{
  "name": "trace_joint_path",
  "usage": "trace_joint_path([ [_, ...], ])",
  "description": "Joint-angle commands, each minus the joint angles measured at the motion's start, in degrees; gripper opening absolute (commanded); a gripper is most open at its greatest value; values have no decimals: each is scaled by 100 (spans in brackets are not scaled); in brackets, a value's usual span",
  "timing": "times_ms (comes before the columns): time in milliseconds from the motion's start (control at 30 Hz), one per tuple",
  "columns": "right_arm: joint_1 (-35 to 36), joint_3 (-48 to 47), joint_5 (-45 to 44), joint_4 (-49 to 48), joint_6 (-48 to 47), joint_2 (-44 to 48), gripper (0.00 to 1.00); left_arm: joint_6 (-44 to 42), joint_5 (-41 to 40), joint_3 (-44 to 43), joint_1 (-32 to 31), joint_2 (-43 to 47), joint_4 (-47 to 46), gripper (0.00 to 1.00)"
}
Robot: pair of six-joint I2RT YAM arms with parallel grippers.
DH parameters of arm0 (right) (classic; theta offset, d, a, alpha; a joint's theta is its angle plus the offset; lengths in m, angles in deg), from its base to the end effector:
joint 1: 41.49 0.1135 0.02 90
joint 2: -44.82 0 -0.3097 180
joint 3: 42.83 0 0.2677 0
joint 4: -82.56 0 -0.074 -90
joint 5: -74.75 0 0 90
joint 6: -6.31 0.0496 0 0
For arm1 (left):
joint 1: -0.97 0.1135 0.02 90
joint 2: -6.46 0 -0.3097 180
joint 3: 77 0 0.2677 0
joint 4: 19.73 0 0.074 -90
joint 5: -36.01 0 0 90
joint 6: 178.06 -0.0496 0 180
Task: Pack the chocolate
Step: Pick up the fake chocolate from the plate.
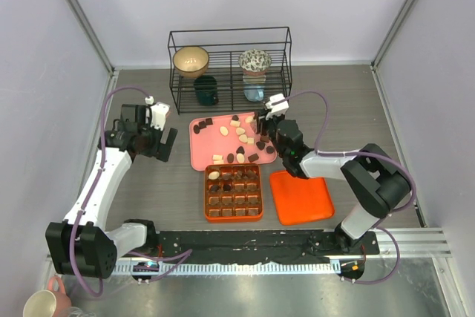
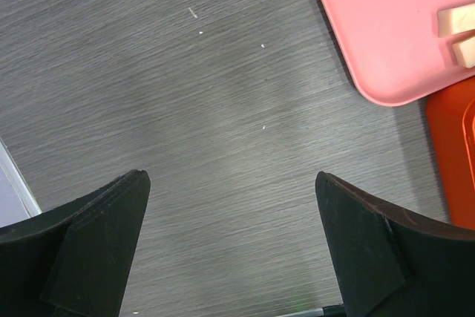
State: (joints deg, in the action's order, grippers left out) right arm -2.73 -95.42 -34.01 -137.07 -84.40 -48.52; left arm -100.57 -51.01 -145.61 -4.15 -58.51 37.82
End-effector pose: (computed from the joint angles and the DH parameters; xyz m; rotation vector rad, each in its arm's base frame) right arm 0.2921 0.2141 0.2456 -0.2916 1.5683 0.2575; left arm 0.2278 -0.0230 0.3113 0.4056 2.4769 -0.0125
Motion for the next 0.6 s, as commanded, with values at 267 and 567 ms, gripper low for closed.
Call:
trace_joint_path([
  [267, 43, -132, 654, 237, 282, 992, 14, -111, -79, 99, -6, 195, -13, 100],
  [567, 526, -194, 1463, 1985, 581, 2609, 7, -181, 80, 204, 3, 213, -83, 100],
])
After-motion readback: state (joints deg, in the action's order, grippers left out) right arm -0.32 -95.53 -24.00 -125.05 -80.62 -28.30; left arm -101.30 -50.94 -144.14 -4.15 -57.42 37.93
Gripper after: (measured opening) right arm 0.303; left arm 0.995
